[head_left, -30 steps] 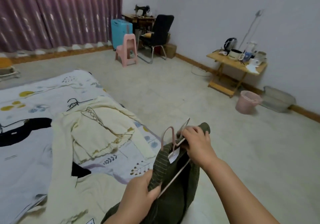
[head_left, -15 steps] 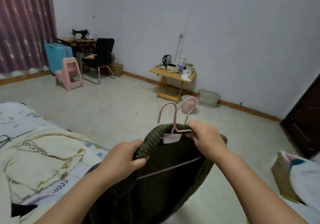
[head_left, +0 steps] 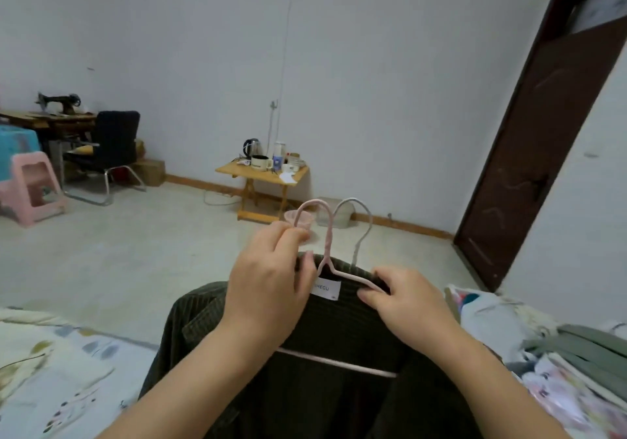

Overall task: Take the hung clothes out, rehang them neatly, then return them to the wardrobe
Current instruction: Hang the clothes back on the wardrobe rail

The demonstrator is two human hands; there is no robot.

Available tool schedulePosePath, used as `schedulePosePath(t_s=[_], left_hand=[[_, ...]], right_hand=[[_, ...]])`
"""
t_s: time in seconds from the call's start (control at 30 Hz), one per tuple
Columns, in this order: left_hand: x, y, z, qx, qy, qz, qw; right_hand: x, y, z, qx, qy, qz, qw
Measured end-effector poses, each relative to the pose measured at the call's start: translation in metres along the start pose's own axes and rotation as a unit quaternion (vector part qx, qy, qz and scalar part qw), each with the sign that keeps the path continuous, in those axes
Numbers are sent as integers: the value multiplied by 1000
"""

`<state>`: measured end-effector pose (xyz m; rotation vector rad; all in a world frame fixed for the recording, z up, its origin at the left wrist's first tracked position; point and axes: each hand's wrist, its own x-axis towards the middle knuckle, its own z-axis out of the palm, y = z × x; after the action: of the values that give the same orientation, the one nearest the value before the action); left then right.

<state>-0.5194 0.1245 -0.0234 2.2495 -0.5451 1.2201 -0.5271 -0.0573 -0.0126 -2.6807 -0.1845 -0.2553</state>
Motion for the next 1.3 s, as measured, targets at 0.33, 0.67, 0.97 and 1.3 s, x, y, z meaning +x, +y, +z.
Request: schedulePosePath(t_s=[0.33, 0.67, 0.97, 1.3], left_hand=[[11, 140, 49, -255, -163, -184, 935], [-12, 164, 31, -474, -155, -139, 855], [-50, 179, -9, -579, -268, -88, 765], [-88, 262, -101, -765, -363, -74, 527]], right_hand=[[-101, 47, -44, 57, -32, 202, 977], [-169, 19, -59, 362, 70, 397, 840], [-220, -47, -52, 388, 210, 409, 799], [-322, -97, -39, 235, 284, 456, 810]])
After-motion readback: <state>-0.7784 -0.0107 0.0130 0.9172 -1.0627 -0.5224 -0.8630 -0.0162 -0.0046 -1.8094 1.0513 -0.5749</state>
